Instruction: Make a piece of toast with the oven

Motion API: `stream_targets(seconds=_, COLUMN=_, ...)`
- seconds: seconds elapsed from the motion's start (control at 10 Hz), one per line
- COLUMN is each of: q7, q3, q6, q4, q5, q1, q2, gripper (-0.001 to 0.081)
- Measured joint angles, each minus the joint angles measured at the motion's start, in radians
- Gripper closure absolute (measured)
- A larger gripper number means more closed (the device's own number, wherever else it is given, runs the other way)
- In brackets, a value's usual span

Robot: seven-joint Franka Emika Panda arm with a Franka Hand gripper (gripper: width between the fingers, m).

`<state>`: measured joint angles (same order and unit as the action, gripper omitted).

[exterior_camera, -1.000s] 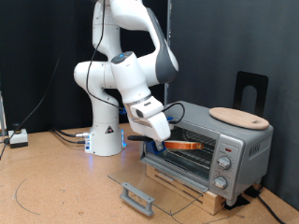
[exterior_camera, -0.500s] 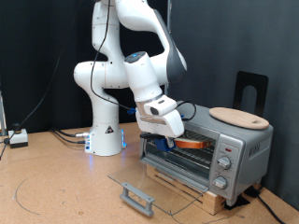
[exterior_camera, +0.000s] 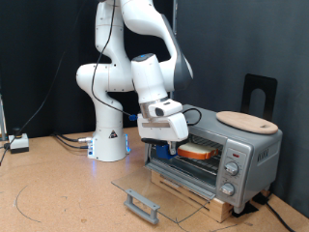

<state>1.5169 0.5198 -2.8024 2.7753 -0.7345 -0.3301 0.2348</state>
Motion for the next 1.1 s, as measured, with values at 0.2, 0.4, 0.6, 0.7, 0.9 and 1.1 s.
stream_targets(seconds=0.2, q7=0.012, q3=-0.009, q6=0.001, q4=-0.002, q5=0.001, q1=-0.008, q2=-0.001, gripper=0.0409)
stream_targets(seconds=0.4, q7=0.041, q3=-0.028, q6=0.024, q4=-0.005, q5=-0.020, q1=-0.008, q2=-0.002, gripper=0.0409)
stream_targets(seconds=0.6, q7=0.128, q3=-0.053, q6=0.074, q4=-0.013, q5=-0.095, q1=-0.004, q2=-0.004, gripper=0.0409)
stream_targets(seconds=0.7, q7=0.175, q3=-0.066, q6=0.104, q4=-0.019, q5=-0.136, q1=-0.003, q2=-0.007, gripper=0.0409)
stream_targets(seconds=0.9, q7=0.185, q3=-0.074, q6=0.170, q4=-0.025, q5=-0.146, q1=-0.002, q2=0.023, gripper=0.0409)
stream_targets(seconds=1.1, q7=0.171, q3=-0.073, q6=0.224, q4=-0.024, q5=-0.147, q1=-0.001, q2=0.064, gripper=0.0409)
